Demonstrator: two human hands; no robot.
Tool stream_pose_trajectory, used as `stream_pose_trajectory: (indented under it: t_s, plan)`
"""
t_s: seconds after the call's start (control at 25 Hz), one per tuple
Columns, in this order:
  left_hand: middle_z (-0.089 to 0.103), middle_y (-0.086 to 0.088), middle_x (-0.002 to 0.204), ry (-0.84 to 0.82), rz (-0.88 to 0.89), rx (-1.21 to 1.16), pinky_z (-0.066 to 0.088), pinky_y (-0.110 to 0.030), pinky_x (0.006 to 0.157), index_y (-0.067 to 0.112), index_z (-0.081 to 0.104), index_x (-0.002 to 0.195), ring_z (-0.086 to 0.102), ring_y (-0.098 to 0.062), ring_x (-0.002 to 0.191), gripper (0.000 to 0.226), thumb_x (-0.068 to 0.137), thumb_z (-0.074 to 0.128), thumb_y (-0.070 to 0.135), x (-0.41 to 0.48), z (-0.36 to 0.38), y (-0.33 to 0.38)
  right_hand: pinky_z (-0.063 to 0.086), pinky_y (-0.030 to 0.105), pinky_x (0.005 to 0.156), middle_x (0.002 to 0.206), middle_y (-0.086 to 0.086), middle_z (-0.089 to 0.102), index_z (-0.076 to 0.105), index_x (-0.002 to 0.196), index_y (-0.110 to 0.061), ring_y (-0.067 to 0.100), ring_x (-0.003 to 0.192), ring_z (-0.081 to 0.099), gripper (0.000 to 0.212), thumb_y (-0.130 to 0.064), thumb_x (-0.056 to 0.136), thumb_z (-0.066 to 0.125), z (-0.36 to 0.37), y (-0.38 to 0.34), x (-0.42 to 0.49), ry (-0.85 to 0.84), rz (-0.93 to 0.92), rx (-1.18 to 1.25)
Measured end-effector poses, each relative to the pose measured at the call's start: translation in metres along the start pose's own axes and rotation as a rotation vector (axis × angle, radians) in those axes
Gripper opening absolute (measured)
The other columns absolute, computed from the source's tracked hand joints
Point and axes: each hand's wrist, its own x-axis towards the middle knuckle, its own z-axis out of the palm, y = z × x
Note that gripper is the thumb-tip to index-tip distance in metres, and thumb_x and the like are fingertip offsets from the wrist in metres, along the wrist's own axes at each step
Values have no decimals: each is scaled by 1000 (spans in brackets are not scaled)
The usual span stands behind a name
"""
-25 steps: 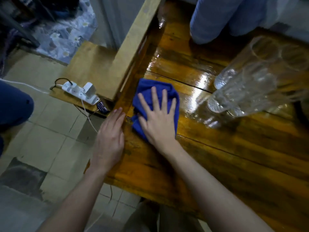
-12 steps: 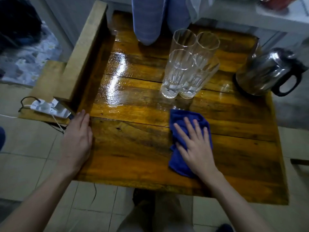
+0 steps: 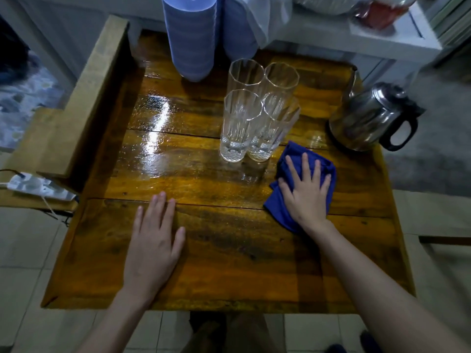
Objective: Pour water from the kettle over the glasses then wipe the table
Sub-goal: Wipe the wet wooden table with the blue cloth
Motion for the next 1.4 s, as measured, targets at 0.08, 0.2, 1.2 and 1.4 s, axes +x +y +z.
stream_pose_trajectory:
  t_s: [0.08, 0.2, 1.2, 1.4]
  plan:
    - [21, -12, 160, 5, 18, 11, 7, -42, 123, 10, 26, 151, 13, -23, 150, 61, 99, 30, 40, 1, -1, -1, -3, 60, 119, 166, 1, -2, 6, 155, -42, 33, 152, -5, 73, -68, 87, 3, -1, -2, 20, -3, -16, -3]
    - [28, -12, 157, 10, 138, -36, 2, -31, 122, 7, 33, 148, 19, -22, 147, 58, 98, 32, 37, 10, -3, 21, -4, 59, 119, 166, 0, -4, 2, 154, -44, 34, 152, -6, 69, -68, 89, 4, -2, -1, 45, -14, -79, -15]
    - [25, -2, 160, -72, 201, -44, 14, -34, 121, 12, 32, 150, 18, -13, 149, 60, 96, 38, 37, 83, 20, 123, 1, 54, 122, 166, 3, 3, 9, 156, -40, 28, 153, -1, 61, -60, 99, 21, -1, 47, 58, 39, -346, 42]
    - [25, -2, 160, -96, 207, -67, 18, -37, 119, 12, 33, 150, 19, -14, 149, 60, 96, 39, 37, 85, 21, 120, -1, 55, 121, 167, 2, 2, 6, 155, -42, 28, 153, -4, 62, -63, 97, 17, -3, 32, 110, 22, -320, 38]
